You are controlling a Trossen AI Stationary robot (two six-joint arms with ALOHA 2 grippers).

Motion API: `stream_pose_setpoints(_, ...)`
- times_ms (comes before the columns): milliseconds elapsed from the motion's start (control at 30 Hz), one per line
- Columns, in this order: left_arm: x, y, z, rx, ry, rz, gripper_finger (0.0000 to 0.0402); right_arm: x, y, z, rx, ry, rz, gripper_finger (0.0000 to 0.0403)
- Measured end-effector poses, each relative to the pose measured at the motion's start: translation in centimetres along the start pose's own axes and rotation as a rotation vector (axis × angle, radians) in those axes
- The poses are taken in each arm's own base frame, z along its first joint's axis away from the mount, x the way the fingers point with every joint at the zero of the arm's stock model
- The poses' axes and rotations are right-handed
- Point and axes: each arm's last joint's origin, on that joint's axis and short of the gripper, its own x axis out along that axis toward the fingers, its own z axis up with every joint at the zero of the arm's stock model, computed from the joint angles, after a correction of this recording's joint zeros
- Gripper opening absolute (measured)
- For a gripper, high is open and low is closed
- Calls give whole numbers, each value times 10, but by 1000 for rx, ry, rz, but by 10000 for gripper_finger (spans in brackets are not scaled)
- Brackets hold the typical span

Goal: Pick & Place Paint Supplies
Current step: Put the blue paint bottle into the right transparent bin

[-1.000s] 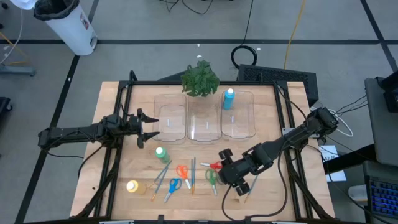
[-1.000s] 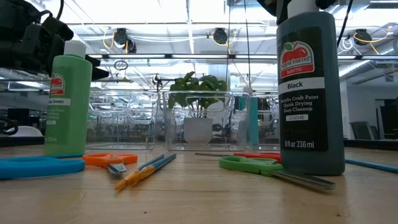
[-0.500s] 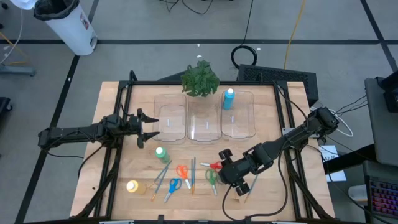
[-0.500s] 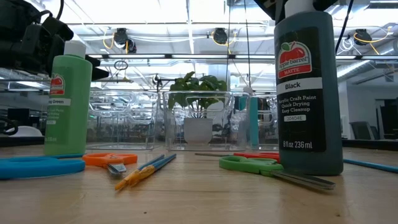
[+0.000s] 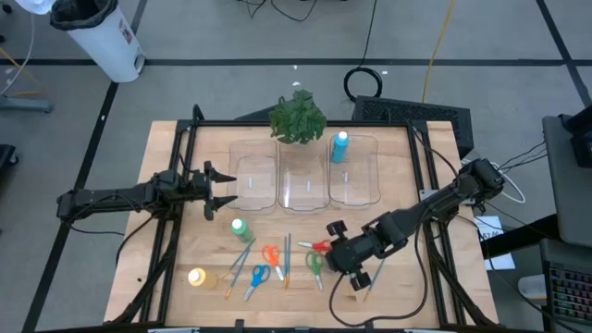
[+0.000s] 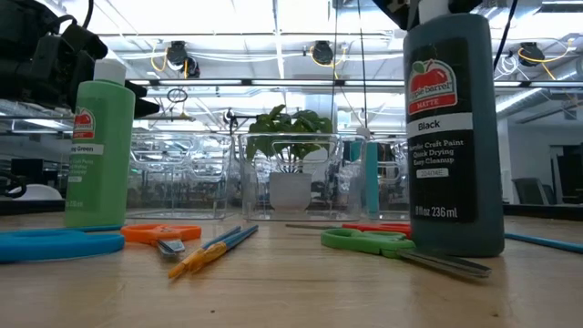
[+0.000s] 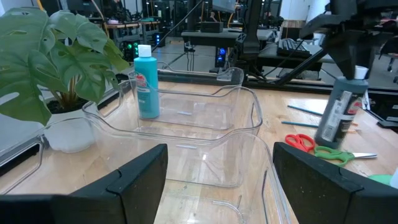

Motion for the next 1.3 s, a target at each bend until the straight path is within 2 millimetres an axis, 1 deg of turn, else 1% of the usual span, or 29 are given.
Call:
stream_pose_setpoints(100,0,0,0,0,-1,0,294,-16,-7,0,69,-24,-6,108)
stream_pose_setpoints(267,0,0,0,0,0,0,294,-57,-22,-1,187,-127,-66,108)
stream_pose_setpoints(400,0,0,0,0,-1,0,294,-93,-39,-5,254,-238,-122,108)
stream_pose_setpoints(533,0,0,0,0,0,0,294,-128,-62,-19,367,-295,-234,108)
stream_pose_setpoints(733,0,0,0,0,0,0,294,-163,-107,-52,547,-249,-427,108)
stream_pose_setpoints(900,0,0,0,0,0,0,294,-179,-145,-76,645,-181,-562,108)
stream_pose_setpoints(1000,0,0,0,0,0,0,294,-186,-166,-89,691,-155,-596,108)
stream_pose_setpoints(1100,0,0,0,0,0,0,294,-183,-186,-104,733,-150,-621,108)
stream_pose_setpoints(1300,0,0,0,0,0,0,294,-166,-215,-137,813,-111,-703,108)
